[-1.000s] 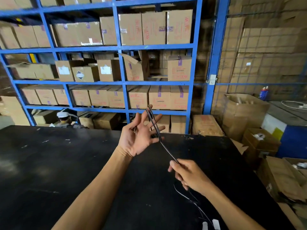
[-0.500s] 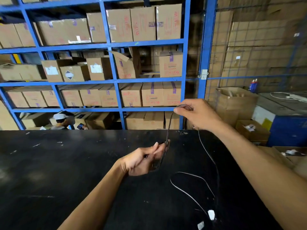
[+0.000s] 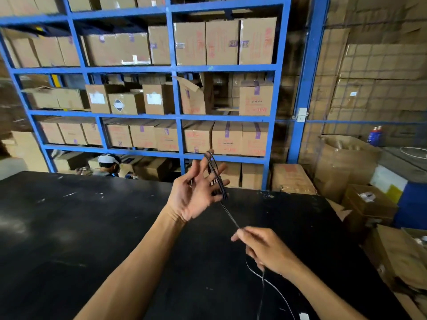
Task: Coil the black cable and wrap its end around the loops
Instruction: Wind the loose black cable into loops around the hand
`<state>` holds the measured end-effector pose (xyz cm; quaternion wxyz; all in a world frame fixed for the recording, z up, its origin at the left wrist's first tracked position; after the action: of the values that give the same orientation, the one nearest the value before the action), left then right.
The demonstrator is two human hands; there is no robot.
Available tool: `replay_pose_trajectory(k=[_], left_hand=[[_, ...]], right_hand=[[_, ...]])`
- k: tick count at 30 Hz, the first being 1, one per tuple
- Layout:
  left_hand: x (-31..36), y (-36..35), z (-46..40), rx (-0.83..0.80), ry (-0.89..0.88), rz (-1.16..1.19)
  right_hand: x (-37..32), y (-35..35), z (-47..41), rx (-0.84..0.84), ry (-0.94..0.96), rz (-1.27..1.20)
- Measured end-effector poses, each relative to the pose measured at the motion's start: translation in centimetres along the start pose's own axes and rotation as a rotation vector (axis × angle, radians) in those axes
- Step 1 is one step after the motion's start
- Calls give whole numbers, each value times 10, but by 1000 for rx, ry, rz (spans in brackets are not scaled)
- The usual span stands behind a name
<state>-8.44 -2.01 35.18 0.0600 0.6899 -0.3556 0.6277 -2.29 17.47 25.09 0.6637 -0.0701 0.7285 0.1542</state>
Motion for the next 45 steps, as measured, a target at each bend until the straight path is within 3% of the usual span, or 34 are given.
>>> replay_pose_trajectory(k=[3, 8, 12, 15, 19, 24, 27, 32, 38, 45], left_hand=[[-7, 30, 1, 113, 38, -13], [-48, 49, 9, 137, 259, -179], [-70, 21, 16, 11, 411, -318], [-76, -6, 21, -132, 439, -247], [-67, -41, 27, -361, 420, -172], [-31, -53, 22, -461, 203, -66], [-12, -42, 13, -387, 92, 26], [-3, 1, 3, -99, -12, 19], [-31, 41, 7, 197, 138, -4], [-77, -2, 16, -52, 457, -221]], right_hand=[[-27, 8, 17, 13, 57, 99], [-103, 51, 10, 159, 136, 75], [-154, 73, -13, 216, 195, 93], [-172, 79, -34, 301, 256, 197], [-151, 81, -56, 363, 229, 217], [-70, 59, -57, 243, 47, 86], [-28, 32, -40, 117, 7, -34], [-2, 7, 5, -4, -3, 4], [-57, 36, 33, 36, 41, 79], [-145, 79, -3, 225, 205, 96]])
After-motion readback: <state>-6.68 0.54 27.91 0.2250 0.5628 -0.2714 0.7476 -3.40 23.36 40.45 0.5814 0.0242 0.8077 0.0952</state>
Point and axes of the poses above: each hand's wrist, its own z-axis away from the middle knuckle, its own y-axis out of the back of the hand, x = y × z, the point moved 4 cm from there along -z, towards the middle knuckle, and after that the axes turned 14 degrees about -z, right-handed, at the moved point
